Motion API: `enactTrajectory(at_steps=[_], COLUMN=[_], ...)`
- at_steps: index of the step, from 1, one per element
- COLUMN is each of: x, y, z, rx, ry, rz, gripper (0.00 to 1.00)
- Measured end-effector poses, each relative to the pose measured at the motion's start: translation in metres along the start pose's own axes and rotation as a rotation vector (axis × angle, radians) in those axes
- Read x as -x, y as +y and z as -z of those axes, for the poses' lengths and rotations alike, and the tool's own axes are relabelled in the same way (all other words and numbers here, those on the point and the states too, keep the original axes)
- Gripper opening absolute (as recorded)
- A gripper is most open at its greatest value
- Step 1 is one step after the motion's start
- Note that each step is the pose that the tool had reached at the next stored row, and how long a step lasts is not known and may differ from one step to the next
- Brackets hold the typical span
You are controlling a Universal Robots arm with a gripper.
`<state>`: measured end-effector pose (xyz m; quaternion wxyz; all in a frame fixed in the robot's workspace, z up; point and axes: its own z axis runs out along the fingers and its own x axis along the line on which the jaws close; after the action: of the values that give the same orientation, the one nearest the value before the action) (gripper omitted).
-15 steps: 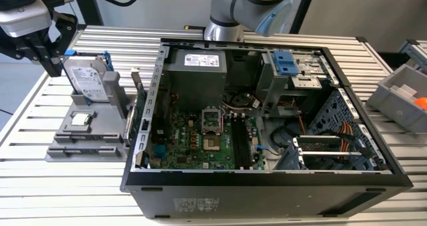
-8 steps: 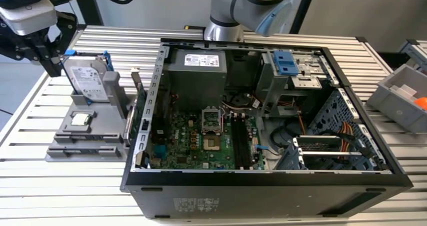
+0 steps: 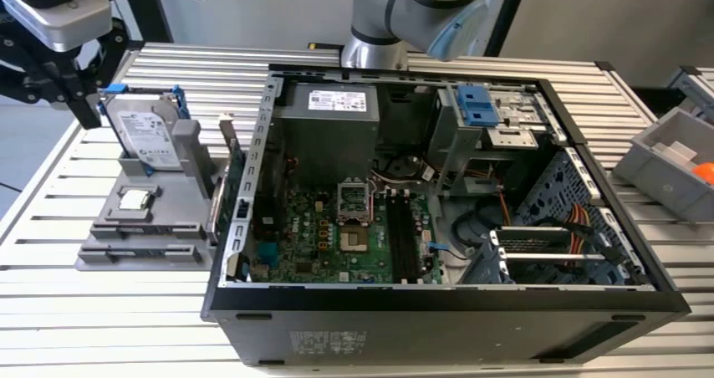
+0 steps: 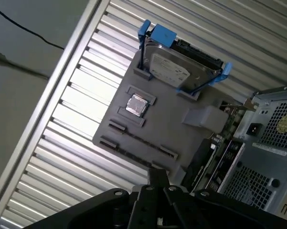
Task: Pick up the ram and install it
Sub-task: 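Pick up the ram and move it above insertion slot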
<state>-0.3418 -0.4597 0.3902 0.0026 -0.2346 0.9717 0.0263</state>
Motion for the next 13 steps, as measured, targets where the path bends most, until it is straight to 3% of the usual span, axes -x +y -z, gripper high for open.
enactTrajectory(at_steps=[13], x=[0.0000], y=[0.0000], z=[0.0000], rx=[0.0039], ry=[0.0112], rz=[0.223], gripper=[0.00])
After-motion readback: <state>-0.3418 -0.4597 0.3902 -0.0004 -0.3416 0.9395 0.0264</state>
